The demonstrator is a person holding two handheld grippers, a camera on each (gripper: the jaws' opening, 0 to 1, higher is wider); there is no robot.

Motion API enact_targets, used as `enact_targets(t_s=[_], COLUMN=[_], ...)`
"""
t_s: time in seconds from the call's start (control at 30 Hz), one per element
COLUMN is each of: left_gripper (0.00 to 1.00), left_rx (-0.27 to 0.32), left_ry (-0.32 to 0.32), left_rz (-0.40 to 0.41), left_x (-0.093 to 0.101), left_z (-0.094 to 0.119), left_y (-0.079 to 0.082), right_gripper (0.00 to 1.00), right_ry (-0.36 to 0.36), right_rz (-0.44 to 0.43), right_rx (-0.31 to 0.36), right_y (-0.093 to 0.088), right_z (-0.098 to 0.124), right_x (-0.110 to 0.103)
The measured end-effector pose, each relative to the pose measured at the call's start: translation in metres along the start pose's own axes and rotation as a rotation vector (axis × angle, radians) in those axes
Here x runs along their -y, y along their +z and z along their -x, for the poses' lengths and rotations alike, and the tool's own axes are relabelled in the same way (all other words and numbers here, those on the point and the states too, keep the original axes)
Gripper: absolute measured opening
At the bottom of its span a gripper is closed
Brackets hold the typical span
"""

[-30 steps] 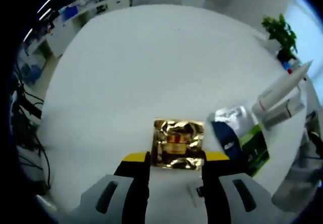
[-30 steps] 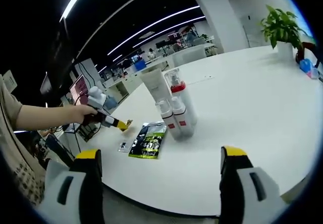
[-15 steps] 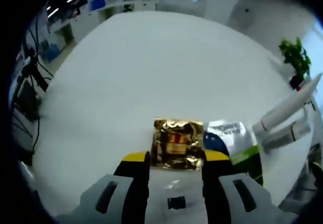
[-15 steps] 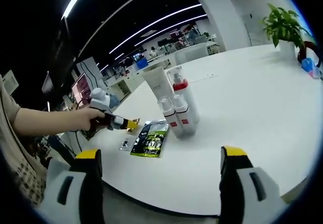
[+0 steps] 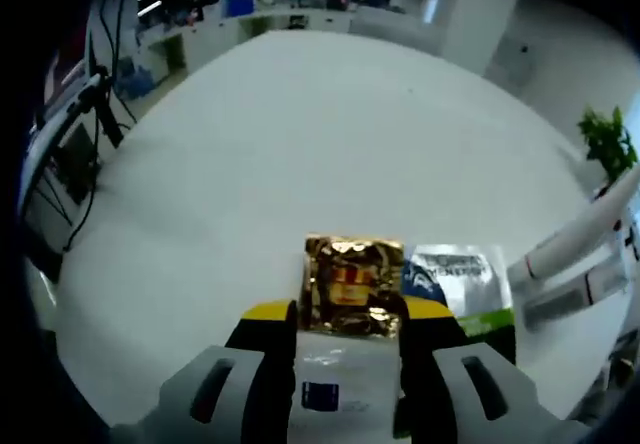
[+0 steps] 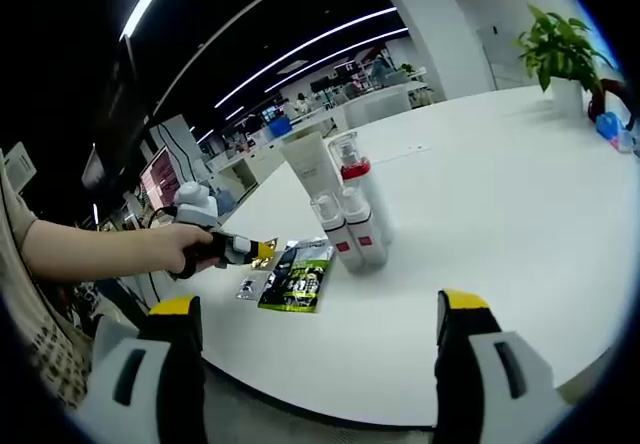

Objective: Arrange the skincare products in the storage area until every visible bottle or jar stands upright without overlapping.

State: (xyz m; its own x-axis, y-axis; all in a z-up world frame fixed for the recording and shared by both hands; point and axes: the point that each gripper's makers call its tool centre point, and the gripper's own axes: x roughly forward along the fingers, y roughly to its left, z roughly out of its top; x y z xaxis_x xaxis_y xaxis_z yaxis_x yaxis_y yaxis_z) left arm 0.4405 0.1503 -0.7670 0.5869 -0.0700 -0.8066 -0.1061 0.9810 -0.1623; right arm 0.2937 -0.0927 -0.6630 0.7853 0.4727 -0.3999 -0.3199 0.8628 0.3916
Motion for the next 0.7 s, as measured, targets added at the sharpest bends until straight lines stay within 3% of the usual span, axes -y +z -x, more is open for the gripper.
enact_targets(t_s=[0.23,0.7], left_gripper=[0.37,0.38], left_rx=[0.003,0.001], left_ry=[0.04,0.031], left_rz=[-0.043,-0.041], left_x=[-0.0059,-0.0053], left_z=[-0.0021,-0.0044], left_y=[-0.0007,0.0017], right_gripper=[0.97,0.97], right_ry=[-0.005,-0.008], right_rz=[-0.009,-0.006], right_rx=[0.001,-0.008], right_y=[0.0001,-0.0014], right_z=[0.0001,-0.0003], right_x=[0.0017,0.003])
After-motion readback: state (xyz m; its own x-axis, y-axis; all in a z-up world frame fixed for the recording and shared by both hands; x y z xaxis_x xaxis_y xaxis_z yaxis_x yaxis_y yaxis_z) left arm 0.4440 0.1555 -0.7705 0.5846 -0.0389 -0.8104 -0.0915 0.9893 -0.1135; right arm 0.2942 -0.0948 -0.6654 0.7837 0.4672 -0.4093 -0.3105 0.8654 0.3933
